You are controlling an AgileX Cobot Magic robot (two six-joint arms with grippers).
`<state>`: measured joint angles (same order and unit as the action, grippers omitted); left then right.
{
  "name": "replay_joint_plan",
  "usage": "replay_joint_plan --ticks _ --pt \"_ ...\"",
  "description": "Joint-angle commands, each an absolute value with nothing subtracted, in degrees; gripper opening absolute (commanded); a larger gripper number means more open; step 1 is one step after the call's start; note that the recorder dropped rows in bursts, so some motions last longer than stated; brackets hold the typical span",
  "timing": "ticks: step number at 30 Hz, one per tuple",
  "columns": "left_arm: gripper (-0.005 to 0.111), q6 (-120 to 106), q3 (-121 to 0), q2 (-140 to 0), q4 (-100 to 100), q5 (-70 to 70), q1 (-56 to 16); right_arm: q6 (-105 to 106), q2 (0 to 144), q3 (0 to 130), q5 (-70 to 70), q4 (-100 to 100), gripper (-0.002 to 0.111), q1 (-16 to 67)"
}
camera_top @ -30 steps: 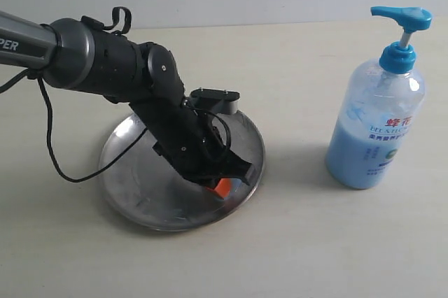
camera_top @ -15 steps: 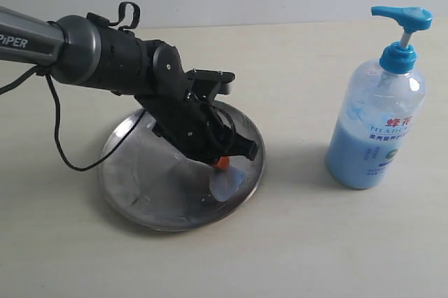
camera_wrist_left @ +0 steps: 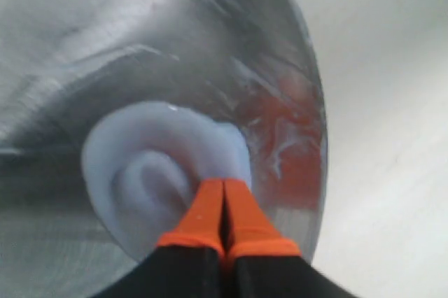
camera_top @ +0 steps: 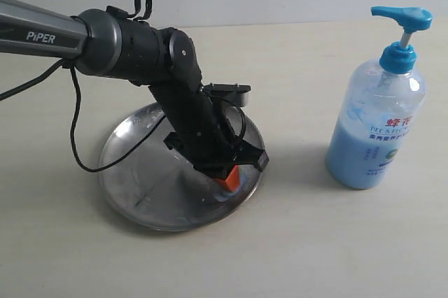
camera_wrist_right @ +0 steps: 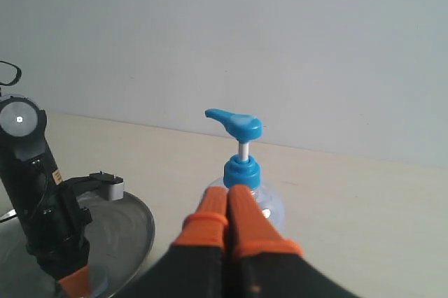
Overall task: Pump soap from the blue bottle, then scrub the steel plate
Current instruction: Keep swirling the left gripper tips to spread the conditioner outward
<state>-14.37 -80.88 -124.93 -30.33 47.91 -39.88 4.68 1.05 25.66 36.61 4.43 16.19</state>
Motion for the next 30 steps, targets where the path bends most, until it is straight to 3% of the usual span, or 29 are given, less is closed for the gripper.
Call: replay_joint_plan --ticks 1,8,15,22,30 --pt "0.000 -16.21 -81.21 -124.96 -29.51 52.30 -40.05 5.00 0.89 25.35 35.82 3.90 0.000 15.96" --pt "0.000 -14.36 -81.21 -124.96 -21.19 53.34 -40.05 5.00 0.89 25.35 36.04 3.90 0.000 15.96" --pt "0.000 -6.57 -81.21 -124.96 -13.89 45.78 -39.94 5.00 0.89 25.35 36.04 3.90 0.000 15.96" --pt "0.000 -3.88 -81.21 -126.03 -21.76 38.34 -40.06 5.00 0.89 25.35 36.04 3.90 0.000 15.96" --pt "0.000 -11.23 -81.24 -127.68 -30.49 44.99 -40.06 5.00 0.89 25.35 36.04 3.90 0.000 15.96"
